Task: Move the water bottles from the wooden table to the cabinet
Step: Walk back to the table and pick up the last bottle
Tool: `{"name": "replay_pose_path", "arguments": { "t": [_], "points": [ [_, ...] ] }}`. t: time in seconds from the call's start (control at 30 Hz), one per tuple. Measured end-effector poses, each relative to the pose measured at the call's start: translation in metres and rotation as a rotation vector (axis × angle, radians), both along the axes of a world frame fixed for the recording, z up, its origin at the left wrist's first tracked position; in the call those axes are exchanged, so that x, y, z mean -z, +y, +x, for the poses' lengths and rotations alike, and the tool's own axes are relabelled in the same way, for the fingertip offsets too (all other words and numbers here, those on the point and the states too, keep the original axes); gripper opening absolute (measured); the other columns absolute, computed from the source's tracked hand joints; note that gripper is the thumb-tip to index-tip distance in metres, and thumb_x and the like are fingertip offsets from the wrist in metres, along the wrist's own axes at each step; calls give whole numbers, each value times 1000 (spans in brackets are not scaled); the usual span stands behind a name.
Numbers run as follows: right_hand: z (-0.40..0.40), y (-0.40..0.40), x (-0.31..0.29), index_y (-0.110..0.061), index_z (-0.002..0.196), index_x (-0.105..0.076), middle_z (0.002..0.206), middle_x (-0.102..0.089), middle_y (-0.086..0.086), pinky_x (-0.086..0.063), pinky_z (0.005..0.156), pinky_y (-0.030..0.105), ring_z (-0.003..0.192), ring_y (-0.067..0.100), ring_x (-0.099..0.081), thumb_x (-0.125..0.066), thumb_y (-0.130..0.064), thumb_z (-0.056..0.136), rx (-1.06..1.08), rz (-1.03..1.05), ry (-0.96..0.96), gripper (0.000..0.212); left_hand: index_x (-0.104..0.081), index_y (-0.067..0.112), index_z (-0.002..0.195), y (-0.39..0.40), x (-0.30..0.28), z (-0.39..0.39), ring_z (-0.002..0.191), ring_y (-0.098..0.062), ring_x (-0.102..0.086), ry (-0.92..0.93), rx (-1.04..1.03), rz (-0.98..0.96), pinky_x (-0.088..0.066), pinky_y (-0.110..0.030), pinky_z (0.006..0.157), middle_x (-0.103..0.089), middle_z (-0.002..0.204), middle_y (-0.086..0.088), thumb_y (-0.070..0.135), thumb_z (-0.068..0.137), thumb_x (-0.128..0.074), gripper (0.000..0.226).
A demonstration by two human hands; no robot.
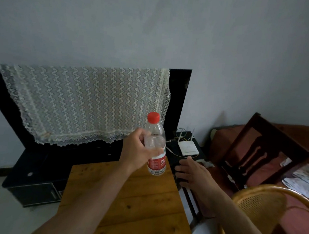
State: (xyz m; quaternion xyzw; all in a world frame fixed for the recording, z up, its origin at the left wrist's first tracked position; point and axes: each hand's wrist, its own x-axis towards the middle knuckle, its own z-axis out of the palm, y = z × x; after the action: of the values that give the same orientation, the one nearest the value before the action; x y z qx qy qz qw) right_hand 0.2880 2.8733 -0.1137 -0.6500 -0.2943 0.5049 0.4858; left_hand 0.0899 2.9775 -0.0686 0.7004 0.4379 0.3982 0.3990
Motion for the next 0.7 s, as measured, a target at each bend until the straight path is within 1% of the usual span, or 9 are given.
{"name": "replay_pose_path", "arguments": {
  "t": [0.07,0.13,0.2,0.27,0.33,0.4,0.53,0.6,0.7],
  "points": [
    [1,-2,-3,-19,125,-60,120,-69,6,-52,94,45,111,26,-65,-41,-54,98,12,1,75,48,-62,19,101,-8,-7,1,83,-10,-69,-2,-3,14,-58,-27,71,-71,93,4,29,61,-94,52],
    [2,-3,-6,-18,124,-61,121,-68,7,-50,98,48,114,27,-63,-41,-54,98,0,5,119,49,-63,18,102,-16,-16,3,81,-8,-69,16,-5,33,-56,-23,67,-71,92,4,29,61,-94,52],
    [1,-6,-12,-18,120,-63,117,-70,7,-47,102,51,111,27,-65,-39,-53,99,-11,14,135,48,-63,16,103,-23,-23,6,80,-8,-68,28,-13,42,-55,-22,66,-71,92,4,27,62,-93,52],
    [3,-9,-18,-16,117,-64,110,-73,7,-46,103,52,107,26,-67,-38,-52,100,-11,12,164,47,-62,15,101,-29,-28,10,80,-9,-69,34,-29,41,-56,-24,66,-71,91,3,25,62,-93,51],
    [6,-11,-22,-16,117,-63,108,-74,6,-47,103,52,107,26,-67,-38,-53,100,-38,14,177,47,-62,16,100,-36,-32,14,79,-9,-70,39,-52,36,-57,-24,66,-72,91,3,24,62,-93,50],
    [8,-11,-25,-16,119,-62,108,-73,6,-47,103,52,108,26,-66,-38,-53,100,-71,13,165,48,-62,16,101,-42,-34,18,81,-9,-71,38,-62,27,-59,-28,68,-73,92,3,24,61,-94,51],
    [13,-10,-30,-15,120,-62,99,-73,2,-49,101,50,98,23,-67,-38,-51,101,-103,8,126,47,-62,18,97,-50,-34,25,82,-13,-71,43,-101,40,-62,-40,74,-73,90,3,29,58,-95,51],
    [17,-9,-27,-16,120,-61,106,-73,4,-48,101,51,104,25,-67,-37,-52,101,-129,-7,121,48,-62,18,94,-54,-33,28,81,-15,-71,52,-123,35,-61,-45,75,-73,89,2,32,56,-94,52],
    [22,-10,-19,-14,123,-60,111,-72,9,-48,100,52,107,27,-66,-38,-53,100,-139,-47,134,51,-62,21,94,-59,-31,29,83,-16,-71,49,-141,23,-61,-47,76,-73,91,2,44,50,-91,58]
  ]
}}
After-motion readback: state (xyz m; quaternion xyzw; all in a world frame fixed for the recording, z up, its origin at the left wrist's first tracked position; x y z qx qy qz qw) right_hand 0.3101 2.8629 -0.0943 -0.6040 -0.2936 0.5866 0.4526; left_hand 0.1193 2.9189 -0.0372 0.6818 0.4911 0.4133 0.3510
